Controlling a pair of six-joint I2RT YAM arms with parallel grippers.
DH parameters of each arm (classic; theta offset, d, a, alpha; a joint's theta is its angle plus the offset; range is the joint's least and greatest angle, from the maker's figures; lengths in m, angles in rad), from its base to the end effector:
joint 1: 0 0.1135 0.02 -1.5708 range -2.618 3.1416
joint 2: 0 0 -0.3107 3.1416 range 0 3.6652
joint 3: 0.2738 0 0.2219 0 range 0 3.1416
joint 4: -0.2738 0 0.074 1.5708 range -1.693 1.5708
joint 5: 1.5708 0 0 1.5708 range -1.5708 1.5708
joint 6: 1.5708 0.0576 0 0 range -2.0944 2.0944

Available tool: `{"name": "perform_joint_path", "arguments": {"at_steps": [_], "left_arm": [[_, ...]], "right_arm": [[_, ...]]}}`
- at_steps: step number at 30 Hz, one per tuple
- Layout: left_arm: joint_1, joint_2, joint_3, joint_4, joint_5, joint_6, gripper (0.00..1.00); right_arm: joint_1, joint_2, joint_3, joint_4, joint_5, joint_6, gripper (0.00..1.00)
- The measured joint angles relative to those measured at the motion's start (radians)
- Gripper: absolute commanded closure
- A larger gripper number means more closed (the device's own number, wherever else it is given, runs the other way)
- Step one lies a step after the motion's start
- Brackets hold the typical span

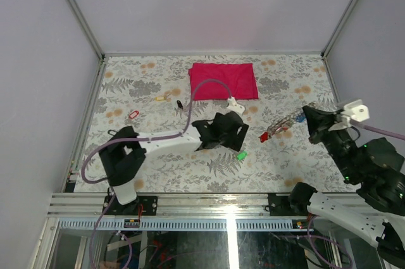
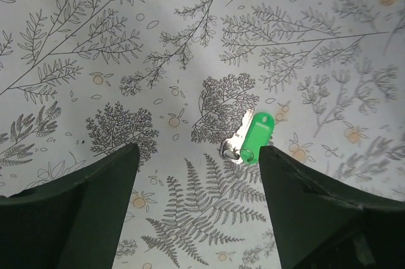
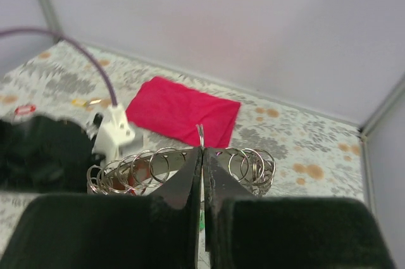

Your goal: Put the keys on the keyring

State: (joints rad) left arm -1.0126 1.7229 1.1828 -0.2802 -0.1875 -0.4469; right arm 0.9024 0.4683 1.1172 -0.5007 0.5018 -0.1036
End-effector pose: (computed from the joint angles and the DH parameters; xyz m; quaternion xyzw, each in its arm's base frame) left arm 0.2052 -0.3083 0.2667 0.2256 0.8991 -0.1784 0.3300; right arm 0.0216 -0.0173 0.4490 -0.1401 0.6447 0.1360 0.7391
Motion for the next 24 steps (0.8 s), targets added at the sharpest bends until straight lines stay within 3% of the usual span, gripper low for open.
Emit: {"name": "perform_joint_path", "arguments": {"at_steps": [9, 24], "left_arm": [[-0.16, 0.178, 0.19, -0.161, -0.253, -0.001, 0.37], [-0.212, 0.324, 0.265, -0.258, -0.318, -0.049, 0.56]], "right_arm": [[0.0, -0.071, 0.043, -0.05, 0.158, 0.034, 1.0], [0.0, -0.071, 0.028, -0.071, 0.166, 0.037, 1.0]]}}
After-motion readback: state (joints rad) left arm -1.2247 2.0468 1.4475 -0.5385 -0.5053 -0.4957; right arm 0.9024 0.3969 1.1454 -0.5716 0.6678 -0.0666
